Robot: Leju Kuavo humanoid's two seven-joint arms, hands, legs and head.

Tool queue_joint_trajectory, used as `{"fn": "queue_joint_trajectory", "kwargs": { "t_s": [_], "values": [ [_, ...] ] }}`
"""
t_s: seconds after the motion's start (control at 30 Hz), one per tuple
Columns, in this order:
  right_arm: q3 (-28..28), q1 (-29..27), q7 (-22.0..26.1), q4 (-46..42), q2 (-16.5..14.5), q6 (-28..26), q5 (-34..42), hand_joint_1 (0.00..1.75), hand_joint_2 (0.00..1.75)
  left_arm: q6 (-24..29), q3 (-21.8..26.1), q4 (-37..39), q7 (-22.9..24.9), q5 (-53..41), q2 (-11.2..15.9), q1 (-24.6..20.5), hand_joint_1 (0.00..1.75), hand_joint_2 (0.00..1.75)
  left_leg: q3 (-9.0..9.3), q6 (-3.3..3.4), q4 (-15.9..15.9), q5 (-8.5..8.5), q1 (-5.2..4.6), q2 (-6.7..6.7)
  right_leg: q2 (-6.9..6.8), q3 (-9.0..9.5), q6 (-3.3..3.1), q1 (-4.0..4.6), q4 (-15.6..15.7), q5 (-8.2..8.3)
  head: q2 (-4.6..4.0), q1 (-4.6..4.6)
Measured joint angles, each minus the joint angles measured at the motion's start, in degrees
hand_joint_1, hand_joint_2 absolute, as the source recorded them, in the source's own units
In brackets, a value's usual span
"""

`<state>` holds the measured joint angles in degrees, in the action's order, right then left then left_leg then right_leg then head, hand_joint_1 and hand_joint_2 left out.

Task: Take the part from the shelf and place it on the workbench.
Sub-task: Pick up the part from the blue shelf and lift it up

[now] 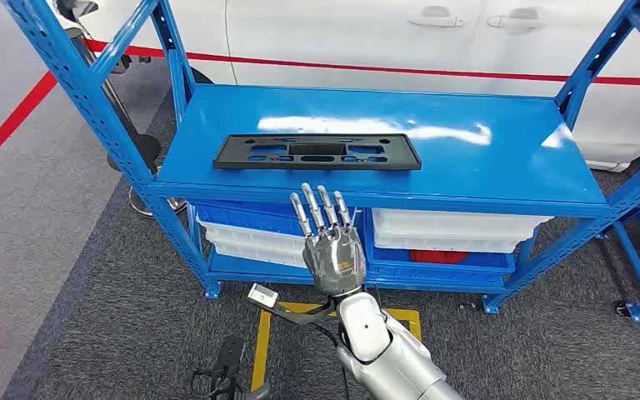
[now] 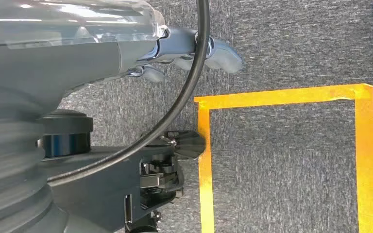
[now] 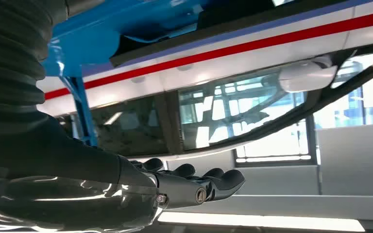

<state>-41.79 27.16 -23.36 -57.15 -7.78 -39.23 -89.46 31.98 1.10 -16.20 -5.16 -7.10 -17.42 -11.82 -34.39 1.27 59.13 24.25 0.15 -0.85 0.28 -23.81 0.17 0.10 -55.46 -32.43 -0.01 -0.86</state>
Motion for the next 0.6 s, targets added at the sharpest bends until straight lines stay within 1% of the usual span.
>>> {"fn": "queue_joint_trajectory", "kwargs": {
  "t_s": [0.13,0.27,0.33,0.4,0.53,0.6],
  "values": [
    [0.7,-0.6,-1.7,-0.6,0.2,0.0,0.0,0.00,1.75,-0.1,0.1,0.0,0.2,-0.3,0.0,0.1,0.00,1.75,0.00,0.00,0.0,0.00,0.01,0.00,-0.01,0.00,0.00,0.00,0.0,0.00,-0.01,0.00],
    [1.0,-0.4,-6.4,-0.3,1.0,0.0,0.0,0.00,1.75,-0.2,0.1,0.0,1.3,-1.5,0.0,0.2,0.00,1.75,0.00,0.00,0.0,0.00,0.01,0.00,-0.01,0.01,0.00,0.00,0.0,0.00,0.01,0.00],
    [1.3,0.0,-7.8,0.1,1.8,0.0,0.0,0.00,1.75,-0.2,0.1,0.0,1.8,-1.9,0.0,0.2,0.00,1.75,0.00,0.01,0.0,-0.01,0.00,0.00,-0.01,0.01,0.00,-0.02,0.0,0.00,0.00,0.01],
    [2.6,0.1,-6.8,0.3,2.6,0.0,0.0,0.00,1.75,-0.3,0.2,0.0,2.1,-2.0,0.0,0.2,0.00,1.75,0.00,0.01,0.0,-0.01,-0.01,-0.01,-0.01,0.01,0.01,-0.04,0.0,0.01,-0.01,0.01],
    [7.4,-0.8,-0.6,-0.5,3.0,0.0,0.0,0.00,1.75,-0.9,0.3,0.0,1.0,-0.8,0.0,0.3,0.00,1.75,-0.01,0.01,0.0,-0.01,-0.04,-0.02,-0.01,0.01,0.03,-0.06,0.0,0.02,0.01,0.00],
    [9.6,-1.5,1.3,-1.4,3.0,0.0,0.0,0.00,1.75,-1.1,0.4,0.0,0.4,-0.2,0.0,0.4,0.00,1.75,-0.01,0.01,0.0,-0.01,-0.05,-0.03,-0.02,0.01,0.03,-0.06,0.0,0.02,0.01,0.00]
  ]
}}
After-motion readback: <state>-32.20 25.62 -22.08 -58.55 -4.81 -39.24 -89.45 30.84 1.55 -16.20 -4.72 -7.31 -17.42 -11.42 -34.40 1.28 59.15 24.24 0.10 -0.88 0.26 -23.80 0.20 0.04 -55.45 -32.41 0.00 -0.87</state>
